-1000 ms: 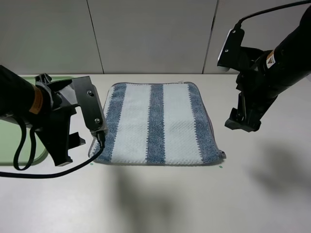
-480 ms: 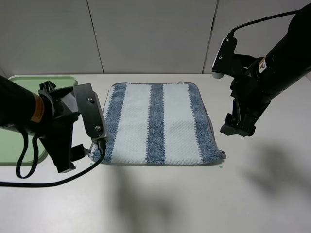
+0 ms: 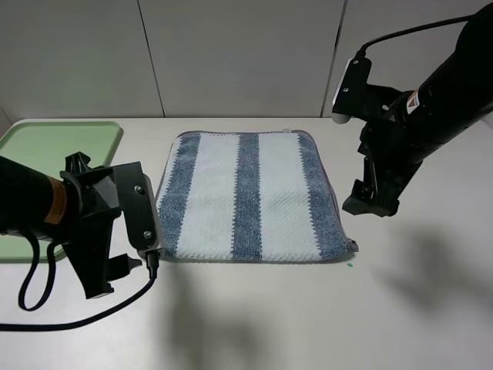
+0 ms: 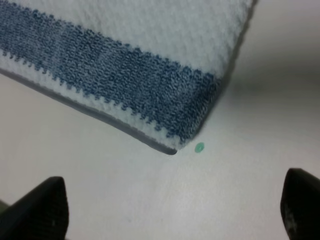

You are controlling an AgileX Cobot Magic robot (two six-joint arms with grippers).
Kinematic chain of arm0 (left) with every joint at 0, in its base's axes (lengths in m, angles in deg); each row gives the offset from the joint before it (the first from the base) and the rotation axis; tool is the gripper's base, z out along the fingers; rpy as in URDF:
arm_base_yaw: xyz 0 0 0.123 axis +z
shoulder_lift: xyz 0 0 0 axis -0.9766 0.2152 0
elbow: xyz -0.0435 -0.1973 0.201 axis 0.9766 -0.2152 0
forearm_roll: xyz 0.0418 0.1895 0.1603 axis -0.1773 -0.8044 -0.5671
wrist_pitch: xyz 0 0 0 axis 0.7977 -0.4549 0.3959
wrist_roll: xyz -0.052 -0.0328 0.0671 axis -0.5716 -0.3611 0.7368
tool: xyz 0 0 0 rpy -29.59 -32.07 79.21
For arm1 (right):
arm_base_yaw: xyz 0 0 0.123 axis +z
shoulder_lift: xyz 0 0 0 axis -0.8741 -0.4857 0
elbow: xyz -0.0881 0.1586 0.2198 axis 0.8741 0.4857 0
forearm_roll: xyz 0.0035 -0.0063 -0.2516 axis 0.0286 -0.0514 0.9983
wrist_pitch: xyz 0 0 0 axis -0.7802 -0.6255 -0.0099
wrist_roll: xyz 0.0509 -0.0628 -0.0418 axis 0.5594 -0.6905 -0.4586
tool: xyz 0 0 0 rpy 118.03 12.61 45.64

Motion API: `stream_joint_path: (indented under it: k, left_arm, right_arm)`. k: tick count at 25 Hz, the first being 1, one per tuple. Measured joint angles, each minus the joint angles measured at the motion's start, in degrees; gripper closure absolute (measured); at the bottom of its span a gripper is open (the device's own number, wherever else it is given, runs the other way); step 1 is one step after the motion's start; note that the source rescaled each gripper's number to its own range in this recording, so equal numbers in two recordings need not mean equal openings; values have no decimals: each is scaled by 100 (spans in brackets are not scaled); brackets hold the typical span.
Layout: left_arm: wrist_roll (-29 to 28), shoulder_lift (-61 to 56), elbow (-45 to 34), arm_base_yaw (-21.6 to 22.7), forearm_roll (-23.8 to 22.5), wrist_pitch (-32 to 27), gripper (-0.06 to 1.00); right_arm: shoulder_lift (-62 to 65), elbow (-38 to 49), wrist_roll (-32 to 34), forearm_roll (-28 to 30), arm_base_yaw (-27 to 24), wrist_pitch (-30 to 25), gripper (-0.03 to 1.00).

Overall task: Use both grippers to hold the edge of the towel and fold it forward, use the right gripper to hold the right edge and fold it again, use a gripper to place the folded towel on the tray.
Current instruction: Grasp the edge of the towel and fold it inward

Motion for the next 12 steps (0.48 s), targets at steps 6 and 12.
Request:
stream_joint_path:
  k: [6,12]
  left_arm:
    - [0,0,0,0,0,198,10]
    - [0,0,0,0,298,398,10]
  right_arm:
    - [-227,35,-378,-344,0,28,-3]
    - [-229,35,-889,-756,0,97,-3]
